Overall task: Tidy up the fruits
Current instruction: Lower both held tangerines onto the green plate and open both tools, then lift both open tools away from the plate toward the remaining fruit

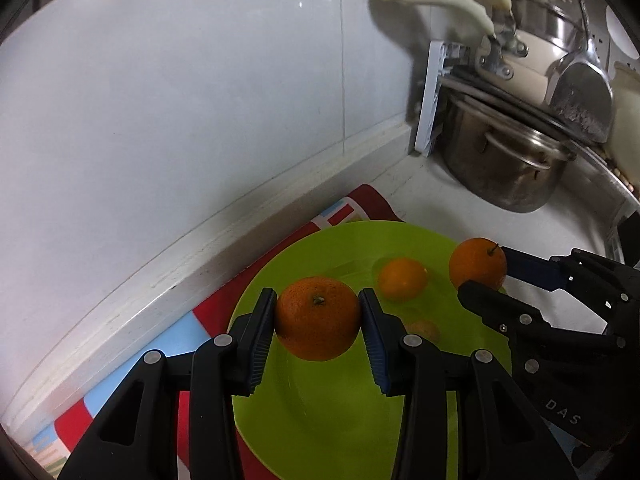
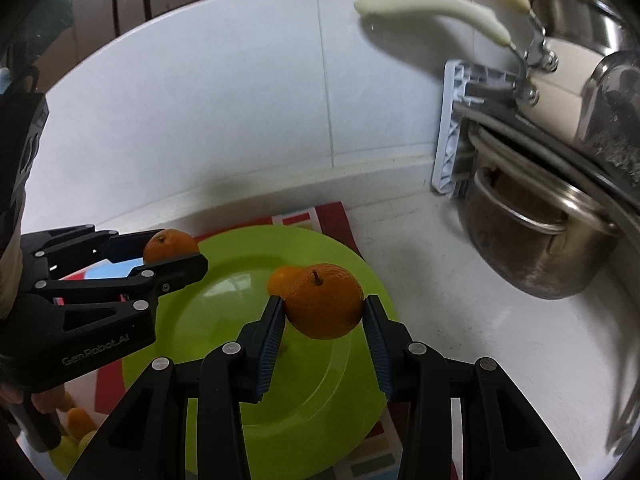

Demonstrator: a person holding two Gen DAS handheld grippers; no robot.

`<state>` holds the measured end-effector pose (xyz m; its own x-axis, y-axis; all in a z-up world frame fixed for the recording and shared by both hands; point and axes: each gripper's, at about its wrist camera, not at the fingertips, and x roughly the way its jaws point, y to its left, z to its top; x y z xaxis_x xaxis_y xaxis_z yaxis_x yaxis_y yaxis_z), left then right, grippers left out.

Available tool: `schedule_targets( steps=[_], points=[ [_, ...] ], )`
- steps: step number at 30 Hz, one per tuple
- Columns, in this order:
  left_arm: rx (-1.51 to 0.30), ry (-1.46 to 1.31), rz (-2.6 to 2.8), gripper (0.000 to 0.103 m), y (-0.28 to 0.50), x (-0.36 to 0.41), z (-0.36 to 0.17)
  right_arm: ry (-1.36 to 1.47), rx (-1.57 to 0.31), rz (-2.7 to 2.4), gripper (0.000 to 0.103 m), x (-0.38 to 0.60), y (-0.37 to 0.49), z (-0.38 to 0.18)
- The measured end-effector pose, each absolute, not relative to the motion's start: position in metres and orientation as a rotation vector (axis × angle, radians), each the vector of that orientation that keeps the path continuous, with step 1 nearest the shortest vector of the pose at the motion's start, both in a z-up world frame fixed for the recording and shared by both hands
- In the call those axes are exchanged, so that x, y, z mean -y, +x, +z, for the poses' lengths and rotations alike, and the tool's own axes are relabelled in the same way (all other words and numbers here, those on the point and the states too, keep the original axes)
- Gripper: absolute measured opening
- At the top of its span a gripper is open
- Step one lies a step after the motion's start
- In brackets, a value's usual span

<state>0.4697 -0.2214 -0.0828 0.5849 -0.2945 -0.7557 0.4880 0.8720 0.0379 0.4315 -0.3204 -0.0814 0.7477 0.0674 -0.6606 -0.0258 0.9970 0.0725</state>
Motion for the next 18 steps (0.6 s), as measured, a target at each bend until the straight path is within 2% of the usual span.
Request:
schedule_targets(
  steps=[8,11,13,18],
  points=[
    [-0.884,0.247,-0.474,0.042,0.479,0.226,-0.09,0.074,-0.756,0.051,0.043,0.322,0.441,-0.092],
    [-0.845,0.241,-0.454,0.05,0.471,0.22,-0.08,0.079,-0.74,0.045,0.044,0.323,0.435,-0.088],
    [-0.831,0.239,-0.459,0.052,0.467,0.217,-0.072,0.075,-0.726,0.039,0.051,0.322,0.431,-0.082],
    [-0.774,0.273,-0.425,0.057,0.443,0.202,-0.048,0.06,-0.665,0.03,0.051,0.318,0.406,-0.06]
  ],
)
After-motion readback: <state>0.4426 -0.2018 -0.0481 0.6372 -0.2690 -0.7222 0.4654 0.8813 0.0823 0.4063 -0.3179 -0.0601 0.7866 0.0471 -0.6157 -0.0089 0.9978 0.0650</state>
